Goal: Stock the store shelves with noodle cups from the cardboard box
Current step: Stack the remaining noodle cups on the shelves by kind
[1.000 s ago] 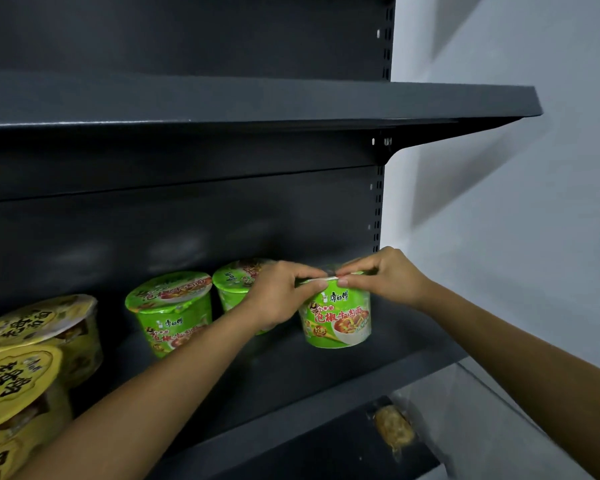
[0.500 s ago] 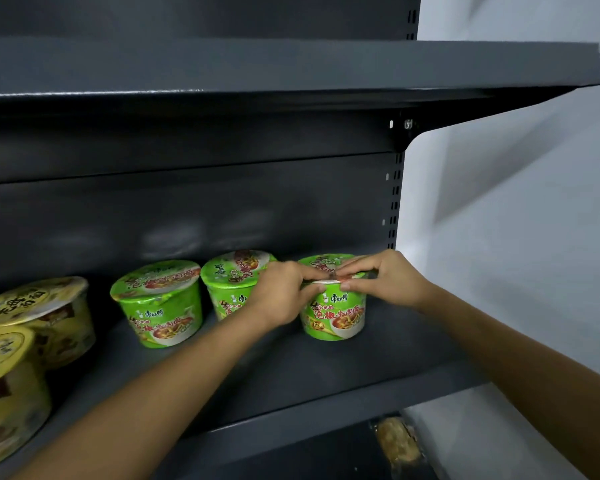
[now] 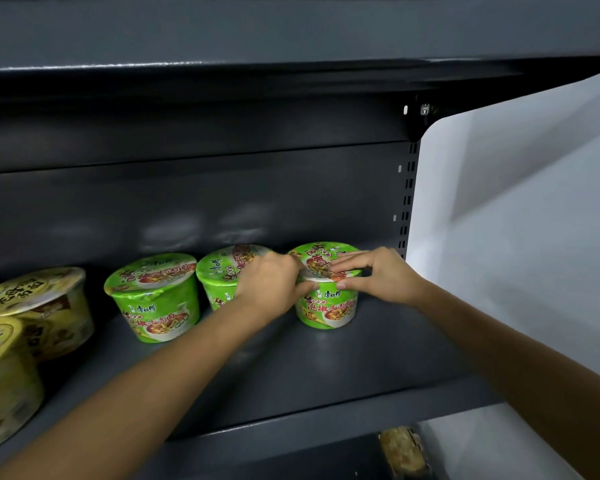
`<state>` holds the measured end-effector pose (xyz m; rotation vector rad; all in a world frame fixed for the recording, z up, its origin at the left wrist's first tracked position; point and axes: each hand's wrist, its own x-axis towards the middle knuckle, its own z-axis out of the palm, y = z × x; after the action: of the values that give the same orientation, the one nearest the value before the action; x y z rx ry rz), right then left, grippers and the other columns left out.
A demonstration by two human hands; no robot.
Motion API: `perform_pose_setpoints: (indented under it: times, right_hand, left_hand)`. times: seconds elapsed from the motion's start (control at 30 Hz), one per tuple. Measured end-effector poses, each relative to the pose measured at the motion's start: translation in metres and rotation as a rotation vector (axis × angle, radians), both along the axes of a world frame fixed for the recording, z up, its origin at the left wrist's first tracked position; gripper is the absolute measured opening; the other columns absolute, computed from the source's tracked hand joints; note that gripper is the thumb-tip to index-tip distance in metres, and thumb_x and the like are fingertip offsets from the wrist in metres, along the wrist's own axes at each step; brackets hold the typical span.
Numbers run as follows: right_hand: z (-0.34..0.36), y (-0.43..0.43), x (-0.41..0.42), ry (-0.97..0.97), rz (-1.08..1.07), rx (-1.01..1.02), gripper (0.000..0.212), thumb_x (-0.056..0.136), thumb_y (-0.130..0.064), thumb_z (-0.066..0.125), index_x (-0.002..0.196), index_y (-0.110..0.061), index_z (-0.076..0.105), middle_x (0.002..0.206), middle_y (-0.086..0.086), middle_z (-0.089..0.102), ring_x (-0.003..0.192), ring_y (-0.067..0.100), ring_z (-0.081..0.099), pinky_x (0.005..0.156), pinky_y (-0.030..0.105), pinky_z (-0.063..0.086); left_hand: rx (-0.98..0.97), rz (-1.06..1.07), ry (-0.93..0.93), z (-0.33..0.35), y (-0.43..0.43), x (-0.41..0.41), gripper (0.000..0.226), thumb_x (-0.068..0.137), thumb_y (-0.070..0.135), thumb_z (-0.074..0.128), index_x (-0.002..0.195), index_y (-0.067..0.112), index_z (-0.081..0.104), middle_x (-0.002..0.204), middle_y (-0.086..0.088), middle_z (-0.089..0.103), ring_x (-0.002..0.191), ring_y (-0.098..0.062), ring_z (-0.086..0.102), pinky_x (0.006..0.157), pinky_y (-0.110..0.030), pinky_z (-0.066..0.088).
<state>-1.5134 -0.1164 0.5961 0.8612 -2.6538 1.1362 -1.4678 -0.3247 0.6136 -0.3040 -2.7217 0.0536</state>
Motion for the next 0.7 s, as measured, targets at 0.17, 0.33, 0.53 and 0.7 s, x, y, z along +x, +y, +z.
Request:
perform_pose_setpoints:
  times: [0.17, 0.33, 0.53, 0.7]
  right_hand:
    - [0.0, -0.001, -0.008, 0.027, 0.02, 0.016, 0.035, 0.075, -0.026, 0.079, 0.109, -0.026, 0.072, 0.116, -0.01, 0.067, 0.113, -0.01, 0.05, 0.1, 0.005, 0.033]
    - [0.001, -0.003, -0.017, 0.027, 0.028, 0.028, 0.034, 0.075, -0.026, 0.079, 0.108, -0.025, 0.072, 0.117, -0.01, 0.067, 0.117, -0.007, 0.051, 0.101, 0.006, 0.033]
    - [0.0, -0.004, -0.025, 0.005, 0.036, 0.007, 0.033, 0.075, -0.025, 0.079, 0.107, -0.024, 0.073, 0.117, -0.011, 0.067, 0.115, -0.007, 0.052, 0.098, 0.005, 0.034]
    - [0.001, -0.008, -0.029, -0.01, 0.04, -0.009, 0.033, 0.075, -0.024, 0.079, 0.108, -0.025, 0.072, 0.117, -0.012, 0.066, 0.114, -0.009, 0.05, 0.098, 0.004, 0.035]
  left_hand:
    - [-0.032, 0.001, -0.001, 0.005, -0.011, -0.012, 0.048, 0.083, 0.058, 0.056, 0.116, 0.024, 0.063, 0.11, -0.005, 0.065, 0.108, -0.026, 0.056, 0.083, -0.035, 0.047]
    - [0.089, 0.001, -0.091, 0.003, -0.021, -0.023, 0.055, 0.081, 0.061, 0.058, 0.124, 0.025, 0.06, 0.114, -0.003, 0.067, 0.107, -0.027, 0.06, 0.085, -0.036, 0.05]
    - [0.182, -0.075, -0.094, -0.001, -0.027, -0.028, 0.056, 0.084, 0.053, 0.061, 0.13, 0.02, 0.056, 0.121, -0.003, 0.065, 0.113, -0.024, 0.058, 0.091, -0.033, 0.048]
    - [0.217, -0.116, -0.064, -0.004, -0.031, -0.031, 0.052, 0.086, 0.046, 0.063, 0.129, 0.017, 0.058, 0.127, -0.004, 0.062, 0.118, -0.022, 0.056, 0.095, -0.029, 0.042]
